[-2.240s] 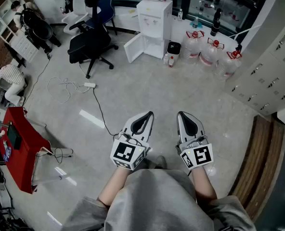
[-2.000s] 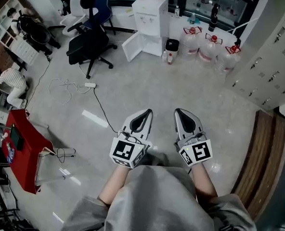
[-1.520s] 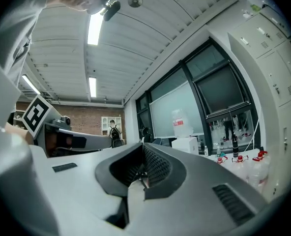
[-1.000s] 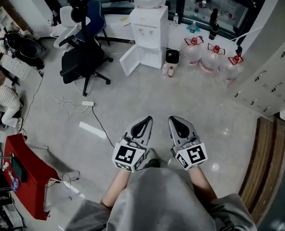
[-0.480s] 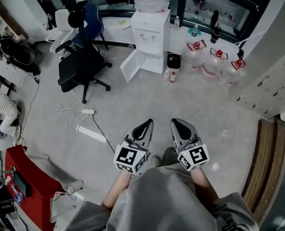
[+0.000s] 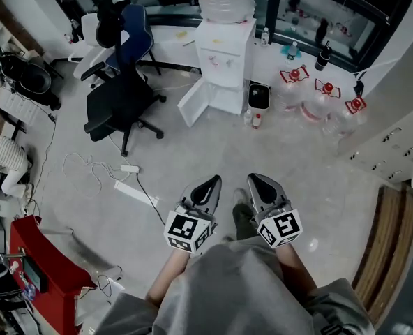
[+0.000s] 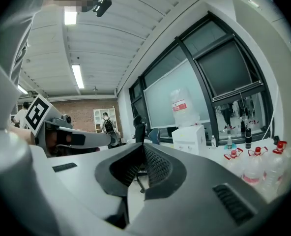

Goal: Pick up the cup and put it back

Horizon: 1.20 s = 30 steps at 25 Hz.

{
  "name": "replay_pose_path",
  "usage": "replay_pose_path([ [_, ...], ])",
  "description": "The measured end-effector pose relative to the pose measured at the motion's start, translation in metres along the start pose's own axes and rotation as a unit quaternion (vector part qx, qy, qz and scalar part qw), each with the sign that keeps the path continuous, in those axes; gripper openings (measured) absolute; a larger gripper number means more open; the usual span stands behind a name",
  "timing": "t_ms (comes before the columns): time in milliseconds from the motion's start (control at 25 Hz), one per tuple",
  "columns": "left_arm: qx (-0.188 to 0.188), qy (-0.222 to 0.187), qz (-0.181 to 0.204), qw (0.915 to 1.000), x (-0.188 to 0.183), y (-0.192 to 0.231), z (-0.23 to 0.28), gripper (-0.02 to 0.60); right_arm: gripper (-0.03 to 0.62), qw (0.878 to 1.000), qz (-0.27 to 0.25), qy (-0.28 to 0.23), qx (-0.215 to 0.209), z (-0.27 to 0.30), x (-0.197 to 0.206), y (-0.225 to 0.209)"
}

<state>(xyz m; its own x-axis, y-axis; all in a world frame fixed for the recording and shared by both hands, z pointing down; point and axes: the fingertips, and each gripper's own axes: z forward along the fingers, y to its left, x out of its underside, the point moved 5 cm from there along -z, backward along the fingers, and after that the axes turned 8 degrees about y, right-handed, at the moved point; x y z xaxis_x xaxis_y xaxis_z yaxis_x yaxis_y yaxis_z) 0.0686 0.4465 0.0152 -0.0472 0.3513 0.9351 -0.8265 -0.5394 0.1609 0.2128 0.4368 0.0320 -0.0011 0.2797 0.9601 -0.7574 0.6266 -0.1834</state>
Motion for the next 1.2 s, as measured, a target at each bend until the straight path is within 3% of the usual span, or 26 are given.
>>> replay_pose_path([
  [720,-0.062,0.012,-0.010,0.9980,-0.070,0.092,0.147,0.009,0.012,0.998,0.018,0.014,-0.055,0.142,-0.048,-0.140],
  [1040,-0.078,0.024,-0.014,0.9965,-0.071,0.141,0.166,0.009,0.012,0.997,0.036,0.025,-0.071,0.195,-0.044,-0.151],
  [1200,-0.069,0.027,-0.015,0.9971,-0.071,0.180,0.175,0.009,0.012,0.997,0.037,0.029,-0.059,0.228,-0.043,-0.150],
])
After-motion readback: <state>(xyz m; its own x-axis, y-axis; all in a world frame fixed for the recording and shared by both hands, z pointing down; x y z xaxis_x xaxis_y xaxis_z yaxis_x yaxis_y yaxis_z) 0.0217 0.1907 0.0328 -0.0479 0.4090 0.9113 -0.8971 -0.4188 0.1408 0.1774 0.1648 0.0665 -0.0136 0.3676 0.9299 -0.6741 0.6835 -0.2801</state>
